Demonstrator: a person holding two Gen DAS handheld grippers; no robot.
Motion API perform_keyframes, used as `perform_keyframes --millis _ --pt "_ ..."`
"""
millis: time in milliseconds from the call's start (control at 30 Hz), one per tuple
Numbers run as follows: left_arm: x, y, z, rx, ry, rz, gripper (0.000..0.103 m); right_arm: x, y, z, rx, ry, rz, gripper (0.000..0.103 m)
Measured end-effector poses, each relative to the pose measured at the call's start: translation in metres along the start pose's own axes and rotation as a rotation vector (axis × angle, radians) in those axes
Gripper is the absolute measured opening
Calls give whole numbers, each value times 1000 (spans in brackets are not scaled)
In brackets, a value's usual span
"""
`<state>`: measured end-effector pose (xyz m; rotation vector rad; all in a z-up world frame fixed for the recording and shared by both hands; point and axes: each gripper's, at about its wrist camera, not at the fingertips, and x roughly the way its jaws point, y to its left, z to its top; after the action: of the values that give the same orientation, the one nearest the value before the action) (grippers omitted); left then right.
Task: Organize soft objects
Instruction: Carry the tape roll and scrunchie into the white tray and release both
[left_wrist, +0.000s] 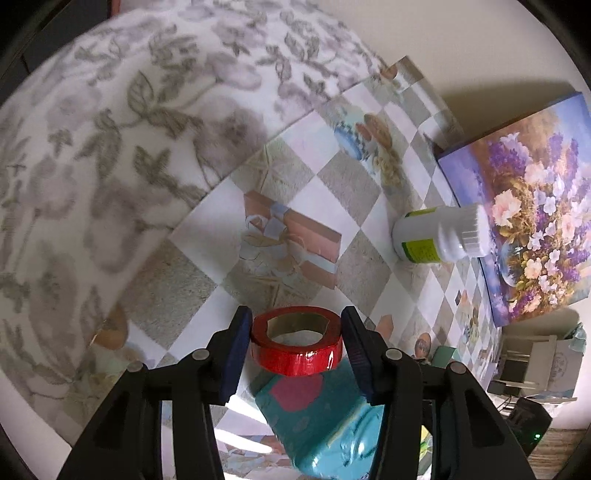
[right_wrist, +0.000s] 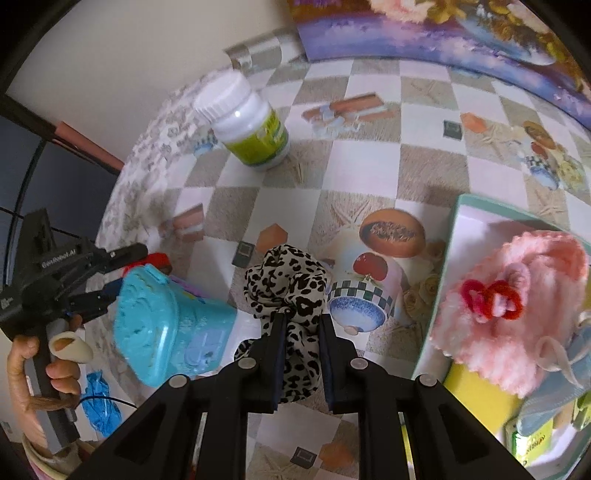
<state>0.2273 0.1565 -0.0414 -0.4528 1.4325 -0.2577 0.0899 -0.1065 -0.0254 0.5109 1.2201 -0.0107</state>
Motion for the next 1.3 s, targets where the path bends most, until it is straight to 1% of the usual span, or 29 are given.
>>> perform_keyframes --millis 200,333,467,633,867,967,1300 --pt "-28 -21 -21 26 -75 -7 51 -36 -2 -13 10 -78 4 18" --pt "-47 -39 -37 46 -121 -41 51 -57 -2 -25 -10 -136 -19 18" --pt "-65 -59 -54 83 -184 -27 51 -71 -9 -36 -24 -166 -47 18" --pt "-74 -86 -79 136 -220 -45 51 -87 -23 -41 0 -201 -38 18" --pt "-72 -125 -114 237 -228 -52 51 -107 -42 -47 11 -237 -82 18" --pt "-69 -138 -125 271 -232 -38 51 -114 -50 -48 18 -244 -95 18" --pt "-51 -179 -164 389 -195 -13 51 -140 -86 -60 55 -285 -144 18"
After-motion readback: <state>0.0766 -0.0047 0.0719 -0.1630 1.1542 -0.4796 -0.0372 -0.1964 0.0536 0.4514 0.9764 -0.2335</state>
